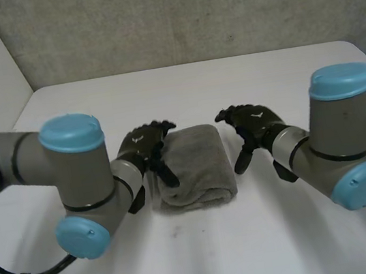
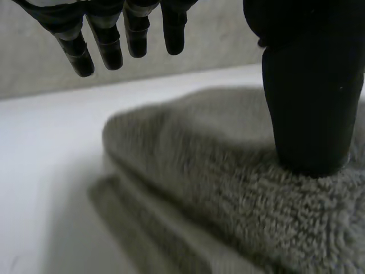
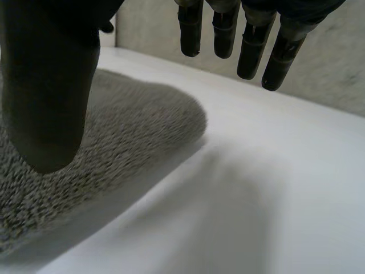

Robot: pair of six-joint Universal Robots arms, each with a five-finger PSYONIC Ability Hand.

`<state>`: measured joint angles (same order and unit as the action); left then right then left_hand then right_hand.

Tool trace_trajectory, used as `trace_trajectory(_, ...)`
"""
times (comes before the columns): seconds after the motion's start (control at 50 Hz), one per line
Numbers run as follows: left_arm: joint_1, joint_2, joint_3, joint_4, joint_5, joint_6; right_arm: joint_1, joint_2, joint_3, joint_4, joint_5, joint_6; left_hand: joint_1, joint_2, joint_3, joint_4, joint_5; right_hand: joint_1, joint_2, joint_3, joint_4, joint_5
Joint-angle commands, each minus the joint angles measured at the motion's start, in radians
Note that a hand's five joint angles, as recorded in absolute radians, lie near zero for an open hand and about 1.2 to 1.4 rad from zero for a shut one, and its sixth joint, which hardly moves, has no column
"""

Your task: Fold the towel.

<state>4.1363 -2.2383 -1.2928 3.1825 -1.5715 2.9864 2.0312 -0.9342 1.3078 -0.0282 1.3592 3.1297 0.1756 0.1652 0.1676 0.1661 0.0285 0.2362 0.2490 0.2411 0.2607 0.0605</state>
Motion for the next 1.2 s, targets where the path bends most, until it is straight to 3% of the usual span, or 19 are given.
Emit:
trace_trajectory(0.02, 0.004, -0.021, -0.039, -0.004, -0.074, 0.02, 0.05, 0.133, -0.136, 0.106, -0.025, -0.017, -0.001, 0.009, 0.007, 0.008, -0.029, -0.062, -0.075, -0.067, -0.086, -0.06)
trace_trajectory(0.14, 0.005, -0.017, -0.08, -0.012, -0.077, 0.098, 0.072, 0.207, -0.212, 0.166, -0.017, -0.085, -0.001, 0.009, 0.007, 0.008, -0.029, -0.062, -0.075, -0.067, -0.086, -0.06)
trace_trajectory(0.28, 0.002, 0.0, -0.099, -0.009, -0.074, 0.151, 0.075, 0.193, -0.223, 0.169, -0.012, -0.135, -0.001, 0.009, 0.007, 0.008, -0.029, -0.062, -0.075, -0.067, -0.086, -0.06)
trace_trajectory(0.4, -0.01, 0.063, -0.085, -0.009, -0.076, 0.146, 0.075, 0.043, -0.222, 0.171, -0.015, -0.088, -0.001, 0.009, 0.007, 0.008, -0.029, -0.062, -0.075, -0.067, -0.086, -0.06)
trace_trajectory(0.54, -0.005, 0.3, -0.051, -0.047, -0.081, 0.144, 0.053, -0.183, -0.206, 0.186, -0.012, 0.012, -0.001, 0.009, 0.007, 0.008, -0.029, -0.062, -0.075, -0.067, -0.086, -0.06)
trace_trajectory(0.64, 0.054, 0.422, -0.033, -0.09, -0.079, 0.158, -0.044, -0.385, -0.112, 0.182, 0.064, -0.068, -0.001, 0.009, 0.007, 0.008, -0.029, -0.062, -0.075, -0.067, -0.086, -0.06)
trace_trajectory(0.74, 0.113, 0.505, -0.039, -0.154, -0.076, 0.157, -0.092, -0.452, -0.036, 0.179, 0.126, -0.163, -0.001, 0.009, 0.007, 0.008, -0.029, -0.062, -0.075, -0.067, -0.086, -0.06)
trace_trajectory(0.96, 0.165, 0.586, -0.037, -0.19, -0.079, 0.148, -0.124, -0.476, 0.002, 0.179, 0.207, -0.174, -0.001, 0.009, 0.007, 0.008, -0.029, -0.062, -0.075, -0.067, -0.086, -0.06)
trace_trajectory(1.2, 0.156, 0.577, -0.023, -0.19, -0.068, 0.144, -0.108, -0.476, 0.016, 0.174, 0.216, -0.174, -0.001, 0.009, 0.007, 0.008, -0.029, -0.062, -0.075, -0.067, -0.086, -0.06)
